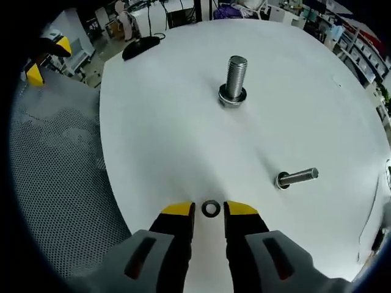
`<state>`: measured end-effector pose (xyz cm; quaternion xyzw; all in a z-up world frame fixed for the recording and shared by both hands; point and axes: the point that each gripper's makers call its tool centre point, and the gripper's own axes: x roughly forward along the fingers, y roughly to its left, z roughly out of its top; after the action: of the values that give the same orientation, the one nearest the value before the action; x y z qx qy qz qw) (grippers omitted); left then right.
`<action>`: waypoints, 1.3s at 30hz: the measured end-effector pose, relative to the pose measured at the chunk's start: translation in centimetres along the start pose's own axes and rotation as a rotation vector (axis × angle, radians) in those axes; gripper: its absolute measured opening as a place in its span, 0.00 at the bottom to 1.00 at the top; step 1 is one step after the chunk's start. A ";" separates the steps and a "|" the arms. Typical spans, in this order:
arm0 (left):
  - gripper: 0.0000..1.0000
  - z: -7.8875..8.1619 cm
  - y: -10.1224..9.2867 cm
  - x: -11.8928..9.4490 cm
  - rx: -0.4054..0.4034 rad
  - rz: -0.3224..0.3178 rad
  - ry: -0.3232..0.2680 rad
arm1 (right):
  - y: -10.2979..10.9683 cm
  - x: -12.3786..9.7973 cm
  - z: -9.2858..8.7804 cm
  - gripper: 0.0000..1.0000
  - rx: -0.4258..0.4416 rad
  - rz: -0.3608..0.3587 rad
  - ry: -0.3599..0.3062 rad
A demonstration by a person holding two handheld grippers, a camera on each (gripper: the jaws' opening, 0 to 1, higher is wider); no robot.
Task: Place the washer onto the threaded stud by aligning its center hole with the stud, sliding it down to the base, and recovering from edge contact or off-axis alignment until the washer reaches the visible bottom stop.
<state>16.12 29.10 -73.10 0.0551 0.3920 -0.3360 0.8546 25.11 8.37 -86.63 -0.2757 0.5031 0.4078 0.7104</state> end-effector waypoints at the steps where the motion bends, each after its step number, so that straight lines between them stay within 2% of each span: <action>1: 0.31 0.0 0.0 0.0 0.000 0.000 0.000 | 0.0 0.0 -0.1 0.22 -0.002 0.002 0.002; 5: 0.31 0.0 -0.1 0.0 0.001 -0.003 0.001 | 0.1 -0.1 -0.3 0.21 -0.065 -0.006 0.010; 8: 0.31 0.0 -0.1 0.0 0.000 -0.006 0.000 | 0.0 0.0 -0.2 0.21 -0.060 -0.002 0.015; 14: 0.31 0.0 -0.1 0.0 0.005 -0.006 0.004 | -0.1 0.1 -0.1 0.15 -0.118 0.019 0.019; 16: 0.31 0.0 -0.1 0.0 0.002 -0.005 0.002 | -0.2 0.2 0.0 0.15 -0.116 0.032 0.047; 20: 0.31 0.0 0.0 0.0 0.002 0.001 0.002 | 0.0 0.3 0.0 0.15 -0.171 0.033 0.123; 24: 0.31 0.0 0.0 0.0 0.001 0.003 0.002 | -0.2 0.4 0.0 0.15 -0.158 0.016 0.190; 27: 0.31 0.0 0.0 0.0 0.001 0.006 0.002 | -0.1 0.5 0.0 0.15 -0.139 -0.006 0.213; 30: 0.31 0.0 0.1 0.0 0.002 0.008 0.001 | -0.1 0.4 -0.1 0.15 -0.107 -0.022 0.200; 35: 0.31 0.1 0.1 0.0 -0.002 0.010 -0.005 | 0.0 0.2 -0.1 0.14 -0.034 -0.052 0.082; 39: 0.31 0.1 0.1 0.0 0.000 0.009 -0.005 | -0.2 0.1 -0.3 0.14 0.038 -0.041 0.043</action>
<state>16.24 29.18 -73.04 0.0560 0.3895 -0.3324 0.8571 25.19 8.05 -86.87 -0.2813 0.5201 0.3775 0.7126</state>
